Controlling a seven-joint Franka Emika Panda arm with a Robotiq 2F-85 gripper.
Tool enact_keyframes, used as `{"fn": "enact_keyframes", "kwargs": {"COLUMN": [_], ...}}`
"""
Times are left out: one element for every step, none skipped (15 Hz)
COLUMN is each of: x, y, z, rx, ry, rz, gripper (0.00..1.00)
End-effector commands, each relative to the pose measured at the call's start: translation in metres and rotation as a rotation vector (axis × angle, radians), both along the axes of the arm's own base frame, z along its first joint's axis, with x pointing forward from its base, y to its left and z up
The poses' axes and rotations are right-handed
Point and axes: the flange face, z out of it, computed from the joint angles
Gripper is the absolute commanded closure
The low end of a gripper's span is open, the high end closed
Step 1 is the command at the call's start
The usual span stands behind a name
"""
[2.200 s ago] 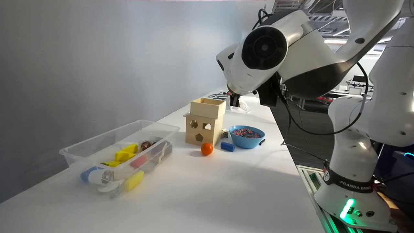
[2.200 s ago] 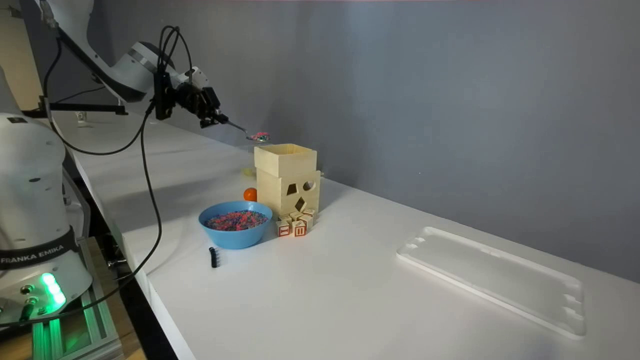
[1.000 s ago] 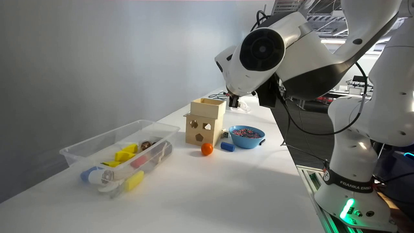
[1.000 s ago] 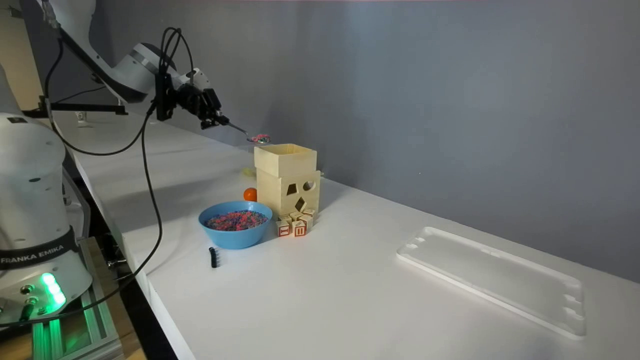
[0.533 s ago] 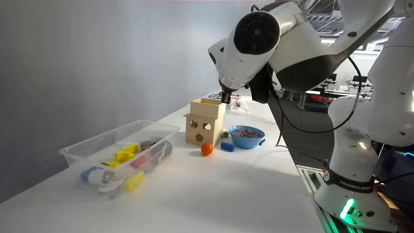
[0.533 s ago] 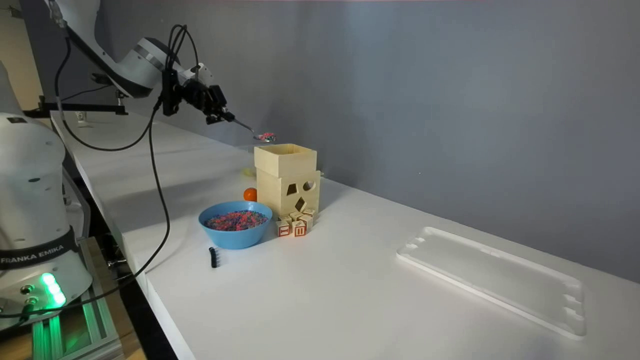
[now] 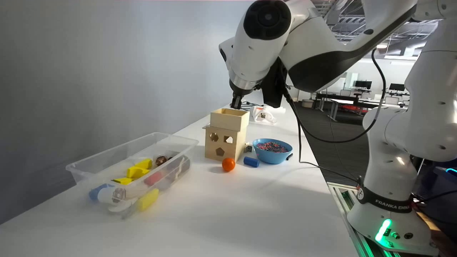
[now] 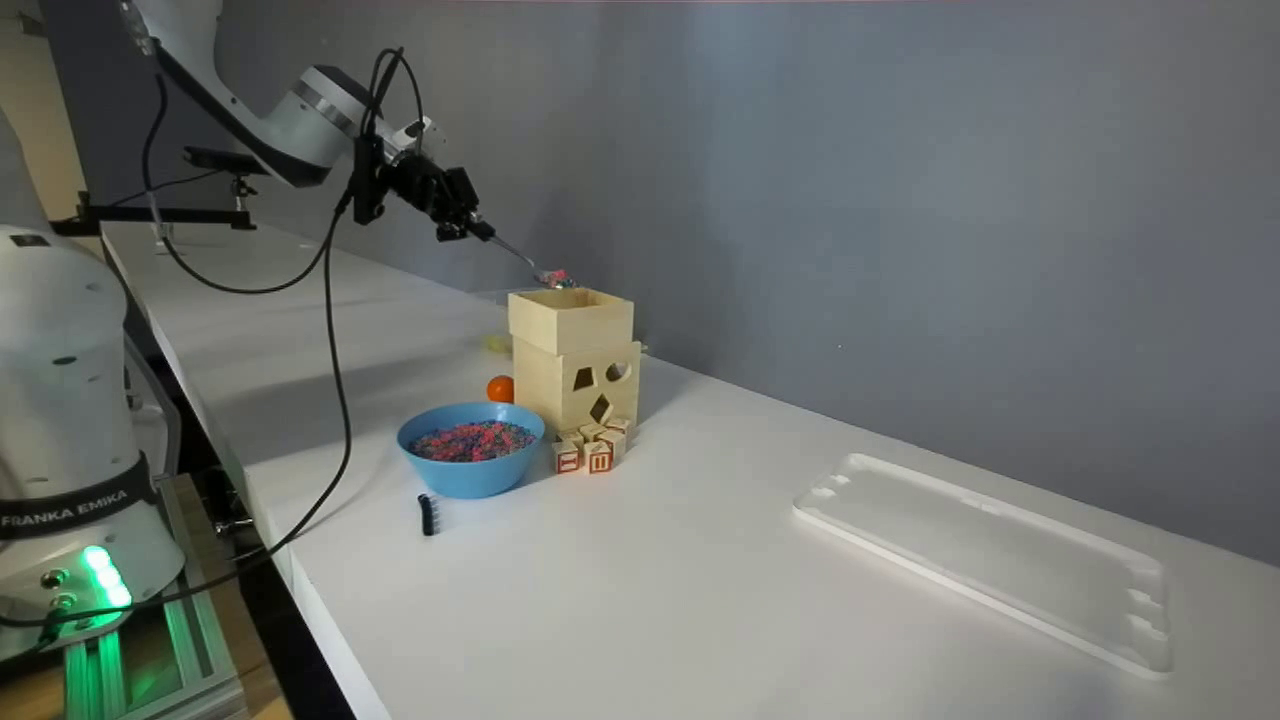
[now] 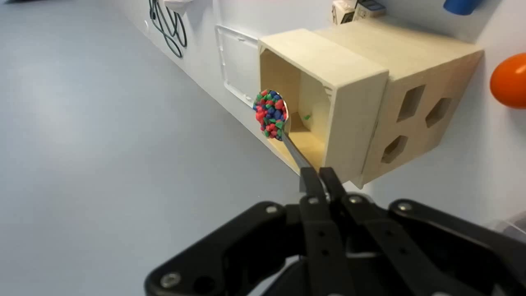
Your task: Put some cereal from the blue bowl in the topmost box.
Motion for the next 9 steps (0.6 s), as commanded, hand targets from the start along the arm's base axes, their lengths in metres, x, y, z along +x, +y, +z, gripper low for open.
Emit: {"fn": "enact_keyframes", "kwargs": {"x": [0.01, 0.01, 0.01, 0.009, 0.007, 0.006, 0.005, 0.002, 0.0], "y": [-0.001, -0.001, -0.001, 0.0, 0.0, -0.001, -0.003, -0.005, -0.009], "z": [0.012, 0.014, 0.017, 0.02, 0.023, 0.026, 0.032, 0.038, 0.044], "rx": [0.079, 0.106, 0.136, 0.165, 0.198, 0.23, 0.249, 0.274, 0.295], "ry": [-0.01, -0.012, -0.015, -0.018, -0.022, -0.027, -0.042, -0.057, -0.071], "rz": [0.02, 0.025, 0.024, 0.024, 0.021, 0.016, 0.007, -0.002, -0.009], "gripper": [0.99, 0.99, 0.99, 0.99, 0.99, 0.99, 0.99, 0.99, 0.99]}}
